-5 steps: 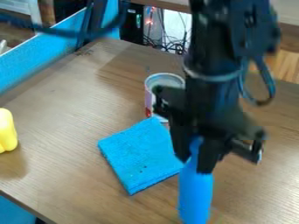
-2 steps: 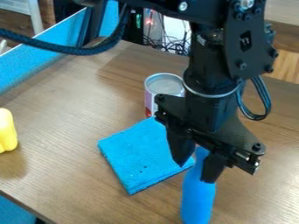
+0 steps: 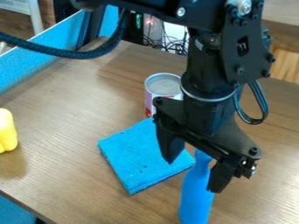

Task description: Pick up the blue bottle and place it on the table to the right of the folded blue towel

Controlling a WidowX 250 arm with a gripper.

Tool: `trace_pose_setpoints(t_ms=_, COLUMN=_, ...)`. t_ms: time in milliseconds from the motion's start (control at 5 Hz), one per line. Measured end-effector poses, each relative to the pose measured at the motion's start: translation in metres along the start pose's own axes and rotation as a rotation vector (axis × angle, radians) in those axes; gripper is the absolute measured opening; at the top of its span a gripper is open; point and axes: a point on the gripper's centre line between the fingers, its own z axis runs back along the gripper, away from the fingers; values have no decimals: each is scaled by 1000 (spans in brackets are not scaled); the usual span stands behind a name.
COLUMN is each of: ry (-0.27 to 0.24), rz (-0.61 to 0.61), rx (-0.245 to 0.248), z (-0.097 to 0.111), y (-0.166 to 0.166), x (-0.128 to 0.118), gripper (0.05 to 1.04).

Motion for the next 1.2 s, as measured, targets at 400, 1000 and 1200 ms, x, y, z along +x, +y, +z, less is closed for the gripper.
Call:
trace_pose_setpoints(t_ms=400, ry=-40, rz=14, rx=-31, z=41, y=5, x=5, gripper=1001)
trace_pose_setpoints(t_ms=1000, ry=3, rz=373, rx=-119, z=118, y=134, x=30, gripper=1001)
trace_pose_setpoints(t_ms=1200, ry=27, rz=334, rx=-4, z=73, y=150, x=27, gripper=1001)
